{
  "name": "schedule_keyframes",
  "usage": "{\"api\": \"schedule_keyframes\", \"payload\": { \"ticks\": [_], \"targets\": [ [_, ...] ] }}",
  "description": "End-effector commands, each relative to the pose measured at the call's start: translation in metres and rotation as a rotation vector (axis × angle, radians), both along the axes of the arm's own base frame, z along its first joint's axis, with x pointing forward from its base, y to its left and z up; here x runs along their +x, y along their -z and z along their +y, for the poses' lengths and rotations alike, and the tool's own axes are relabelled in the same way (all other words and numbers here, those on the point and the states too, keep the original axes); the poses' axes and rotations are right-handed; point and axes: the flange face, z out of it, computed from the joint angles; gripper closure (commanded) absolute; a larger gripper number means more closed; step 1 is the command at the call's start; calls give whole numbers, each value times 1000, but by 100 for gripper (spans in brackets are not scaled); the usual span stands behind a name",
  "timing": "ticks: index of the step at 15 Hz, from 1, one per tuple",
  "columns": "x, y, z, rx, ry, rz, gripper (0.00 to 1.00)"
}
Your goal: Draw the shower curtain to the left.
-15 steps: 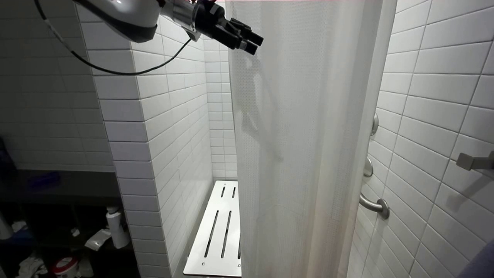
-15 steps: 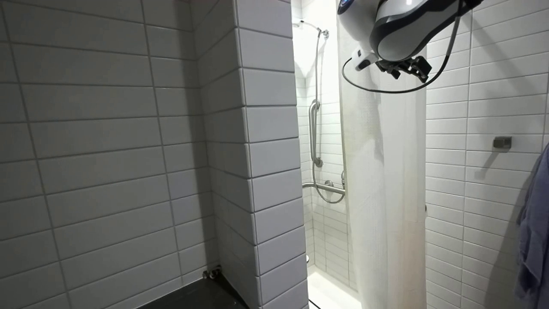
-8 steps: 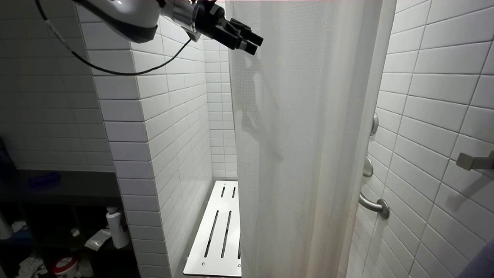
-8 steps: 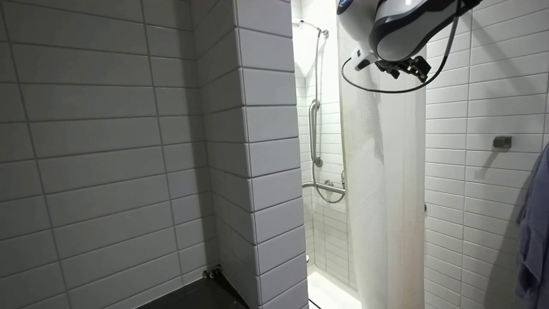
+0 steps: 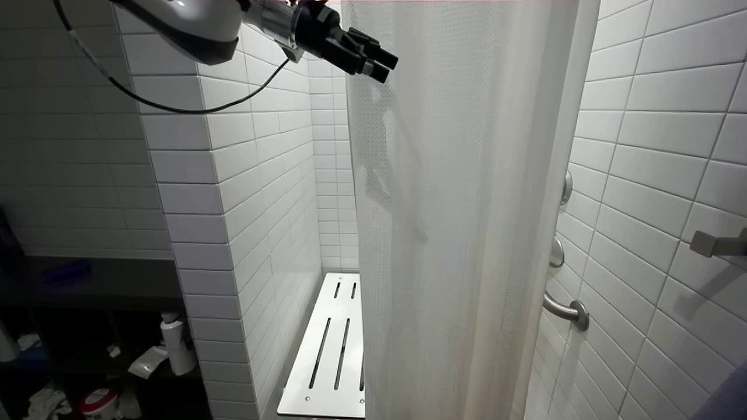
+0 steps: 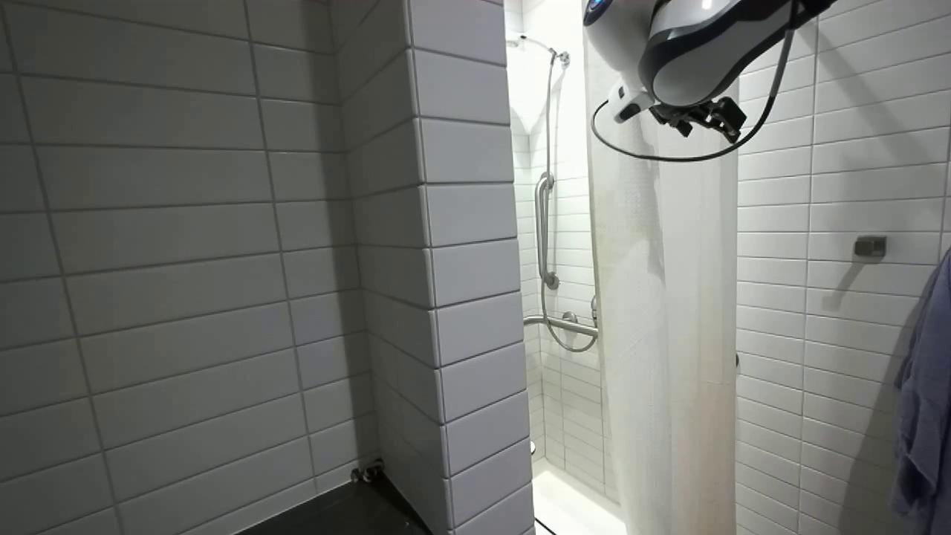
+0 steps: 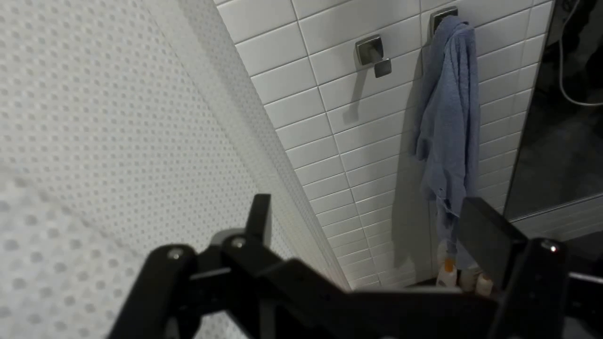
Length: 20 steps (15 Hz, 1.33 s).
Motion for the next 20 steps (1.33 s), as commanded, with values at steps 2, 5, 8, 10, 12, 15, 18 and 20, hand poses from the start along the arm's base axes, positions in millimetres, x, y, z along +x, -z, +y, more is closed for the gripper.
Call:
{"api": "schedule_keyframes", "payload": {
  "ticks": [2, 5, 8, 10, 12, 15, 18, 20],
  "targets": [
    [0, -1, 0, 0, 1, 1, 0],
    [0, -1, 0, 0, 1, 1, 0],
    [0, -1, 0, 0, 1, 1, 0],
    [0, -1, 0, 0, 1, 1, 0],
    [0, -1, 0, 0, 1, 1, 0],
    [-1, 2, 4, -2, -11, 8, 0],
    [3, 0, -2, -25, -28, 8, 0],
    [8, -4, -8, -59, -54, 14, 0]
  ]
}}
